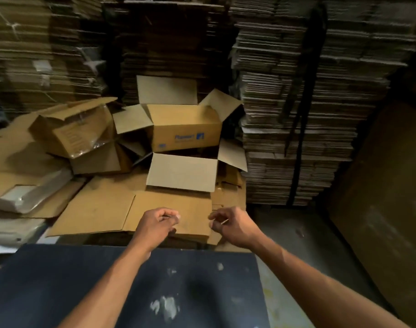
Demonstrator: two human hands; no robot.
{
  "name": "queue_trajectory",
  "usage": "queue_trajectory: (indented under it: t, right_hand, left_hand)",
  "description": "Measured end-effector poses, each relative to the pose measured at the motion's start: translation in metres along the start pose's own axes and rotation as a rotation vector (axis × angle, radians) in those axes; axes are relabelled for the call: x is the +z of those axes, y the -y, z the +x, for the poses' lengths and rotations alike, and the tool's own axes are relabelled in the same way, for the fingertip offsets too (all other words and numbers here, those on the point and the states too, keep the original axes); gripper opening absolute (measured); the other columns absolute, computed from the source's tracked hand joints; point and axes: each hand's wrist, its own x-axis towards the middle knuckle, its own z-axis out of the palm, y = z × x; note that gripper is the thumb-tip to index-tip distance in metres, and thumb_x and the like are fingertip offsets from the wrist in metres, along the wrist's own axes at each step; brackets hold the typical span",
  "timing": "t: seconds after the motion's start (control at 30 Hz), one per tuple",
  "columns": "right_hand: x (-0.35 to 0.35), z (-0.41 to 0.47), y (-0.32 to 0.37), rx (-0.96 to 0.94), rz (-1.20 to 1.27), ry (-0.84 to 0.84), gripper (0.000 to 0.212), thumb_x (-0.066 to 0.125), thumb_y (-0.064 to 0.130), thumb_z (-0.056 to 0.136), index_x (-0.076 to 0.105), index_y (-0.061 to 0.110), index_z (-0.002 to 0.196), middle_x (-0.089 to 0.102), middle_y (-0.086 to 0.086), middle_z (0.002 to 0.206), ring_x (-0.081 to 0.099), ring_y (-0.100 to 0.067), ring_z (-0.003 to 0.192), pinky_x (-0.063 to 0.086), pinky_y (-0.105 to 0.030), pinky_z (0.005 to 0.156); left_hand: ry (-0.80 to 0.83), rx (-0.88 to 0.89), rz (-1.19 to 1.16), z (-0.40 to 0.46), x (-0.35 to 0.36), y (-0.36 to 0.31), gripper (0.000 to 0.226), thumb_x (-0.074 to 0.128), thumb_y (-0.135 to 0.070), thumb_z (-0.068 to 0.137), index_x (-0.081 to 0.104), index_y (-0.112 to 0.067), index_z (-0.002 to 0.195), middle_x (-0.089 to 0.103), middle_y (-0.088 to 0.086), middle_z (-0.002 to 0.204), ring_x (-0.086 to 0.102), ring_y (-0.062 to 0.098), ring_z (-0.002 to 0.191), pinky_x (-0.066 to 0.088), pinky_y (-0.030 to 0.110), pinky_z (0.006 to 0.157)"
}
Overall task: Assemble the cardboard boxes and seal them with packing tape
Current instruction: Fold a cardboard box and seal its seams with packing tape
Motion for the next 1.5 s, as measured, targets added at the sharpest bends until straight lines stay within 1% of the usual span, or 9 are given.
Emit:
queue_trajectory:
  t: [0.23, 0.57, 0.73, 0.87, 0.97, 1.17, 1.33, 1.43, 1.5]
  right_hand:
    - [-0.019, 0.178, -0.003, -0.075, -0.362, 0.028, 0.023, 0.069, 0.033, 0.096, 0.073, 0.029, 0.118, 0.073, 0.013, 0.103, 0.067, 0.0, 0.087, 0.05, -0.016, 0.073]
    - [-0.055, 0.464, -0.021, -0.249, -0.335, -0.069, 0.007, 0.066, 0.025, 0.087, 0.067, 0.032, 0.09, 0.072, -0.003, 0.101, 0.068, -0.026, 0.093, 0.06, -0.04, 0.086]
    - [-0.051, 0.527, -0.066, -0.224, -0.222, -0.083, 0.009, 0.068, 0.027, 0.086, 0.069, 0.03, 0.095, 0.074, -0.003, 0.101, 0.07, -0.025, 0.095, 0.059, -0.036, 0.083]
    - [-0.034, 0.555, -0.101, -0.266, -0.188, -0.019, 0.038, 0.072, 0.028, 0.09, 0.068, 0.02, 0.127, 0.071, 0.003, 0.117, 0.065, -0.019, 0.11, 0.054, -0.032, 0.095]
    - [-0.037, 0.567, -0.102, -0.305, -0.131, -0.023, 0.039, 0.073, 0.029, 0.091, 0.069, 0.021, 0.128, 0.072, 0.006, 0.118, 0.065, -0.015, 0.112, 0.052, -0.031, 0.1]
    - [-0.06, 0.577, -0.089, -0.416, -0.163, -0.032, 0.034, 0.071, 0.03, 0.088, 0.072, 0.029, 0.123, 0.073, 0.011, 0.113, 0.068, -0.013, 0.107, 0.055, -0.033, 0.098]
    - [-0.074, 0.571, -0.104, -0.412, -0.17, -0.064, 0.029, 0.071, 0.027, 0.091, 0.073, 0.024, 0.12, 0.075, 0.01, 0.104, 0.068, -0.014, 0.103, 0.053, -0.031, 0.096]
    - [-0.083, 0.564, -0.114, -0.396, -0.171, -0.107, 0.029, 0.072, 0.024, 0.09, 0.074, 0.024, 0.119, 0.075, 0.011, 0.102, 0.069, -0.011, 0.102, 0.054, -0.029, 0.095]
    - [-0.088, 0.556, -0.111, -0.381, -0.158, -0.153, 0.03, 0.07, 0.02, 0.089, 0.074, 0.023, 0.118, 0.076, 0.011, 0.103, 0.069, -0.012, 0.103, 0.054, -0.031, 0.096]
  left_hand:
    - [-0.114, 0.031, -0.046, 0.143, -0.024, 0.001, 0.006, 0.071, -0.023, 0.097, 0.075, -0.026, 0.101, 0.076, -0.002, 0.1, 0.076, 0.017, 0.087, 0.059, 0.036, 0.078]
    - [-0.353, -0.002, 0.079, 0.349, -0.013, -0.042, 0.007, 0.07, -0.02, 0.098, 0.074, -0.023, 0.103, 0.076, 0.001, 0.101, 0.075, 0.021, 0.09, 0.063, 0.041, 0.083]
    - [-0.443, -0.057, -0.035, 0.438, -0.012, -0.049, 0.019, 0.073, -0.019, 0.095, 0.07, -0.023, 0.113, 0.072, 0.004, 0.113, 0.071, 0.022, 0.098, 0.056, 0.035, 0.069]
    - [-0.593, -0.052, -0.202, 0.49, -0.012, -0.056, 0.042, 0.068, -0.017, 0.097, 0.061, -0.026, 0.137, 0.065, 0.004, 0.13, 0.062, 0.023, 0.113, 0.057, 0.046, 0.091]
    - [-0.65, -0.017, -0.272, 0.517, -0.014, -0.071, 0.054, 0.066, -0.024, 0.097, 0.051, -0.033, 0.148, 0.055, 0.003, 0.146, 0.051, 0.026, 0.131, 0.045, 0.057, 0.11]
    - [-0.631, -0.012, -0.435, 0.558, -0.018, -0.094, 0.084, 0.061, -0.067, 0.086, 0.041, -0.026, 0.156, 0.043, 0.006, 0.157, 0.042, 0.029, 0.14, 0.033, 0.057, 0.114]
    - [-0.762, 0.081, -0.519, 0.563, -0.018, -0.1, 0.073, 0.067, -0.063, 0.082, 0.056, -0.018, 0.14, 0.062, 0.002, 0.128, 0.058, 0.016, 0.107, 0.047, 0.045, 0.102]
    - [-0.85, 0.171, -0.551, 0.554, -0.004, -0.111, 0.029, 0.074, -0.045, 0.089, 0.063, -0.022, 0.101, 0.065, 0.0, 0.102, 0.063, 0.016, 0.091, 0.058, 0.034, 0.083]
    - [-0.887, 0.199, -0.558, 0.54, 0.011, -0.116, 0.022, 0.076, -0.038, 0.091, 0.059, -0.025, 0.084, 0.064, -0.005, 0.087, 0.064, 0.012, 0.079, 0.056, 0.024, 0.069]
